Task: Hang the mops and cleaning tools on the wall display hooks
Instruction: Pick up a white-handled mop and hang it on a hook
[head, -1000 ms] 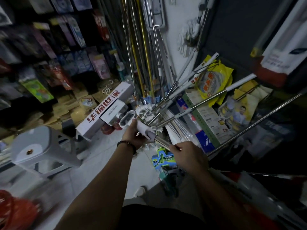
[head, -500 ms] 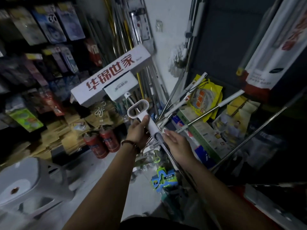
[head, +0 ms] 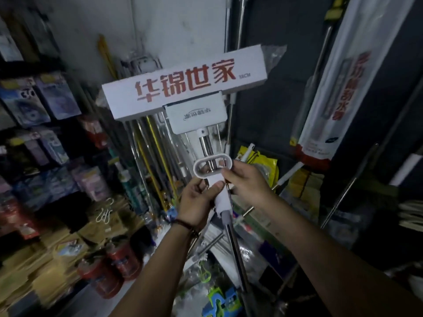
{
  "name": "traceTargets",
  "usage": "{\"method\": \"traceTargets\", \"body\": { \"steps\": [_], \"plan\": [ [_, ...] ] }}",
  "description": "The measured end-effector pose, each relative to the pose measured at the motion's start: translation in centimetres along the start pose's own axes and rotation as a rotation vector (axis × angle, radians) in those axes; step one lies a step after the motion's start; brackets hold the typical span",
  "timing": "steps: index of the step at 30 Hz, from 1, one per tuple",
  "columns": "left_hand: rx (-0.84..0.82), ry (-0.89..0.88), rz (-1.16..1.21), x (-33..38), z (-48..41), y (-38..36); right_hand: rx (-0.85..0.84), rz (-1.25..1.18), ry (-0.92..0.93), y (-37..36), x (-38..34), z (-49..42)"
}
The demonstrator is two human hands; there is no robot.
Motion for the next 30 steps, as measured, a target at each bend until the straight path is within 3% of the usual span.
{"method": "traceTargets", "body": {
  "steps": [14, 22, 30],
  "plan": [
    [-0.212, -0.107, 0.075, 11.6, -10.4, -10.2, 0.16, -0.137, 0.136, 8.1, -13.5, -5.4],
    [-0.333, -0.214, 0.177, 19.8, -14.3, -17.5, 0.149, 0.033, 0.301, 12.8, -22.2, -10.4],
    [-0.367, -0.311, 0.106, 26.3, -19.6, -23.0, 0.205, 0.105, 0.423, 17.1, -30.1, -14.8]
  ]
}}
Point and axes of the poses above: each hand's wrist, its own z-axis away from the middle knuckle, its own y-axis out of the back of the hand, x = y × z, the point moved 6 cm from there along -z, towards the middle knuckle, and after that the axes turned 7 degrees about -z, right-handed, at the moved point
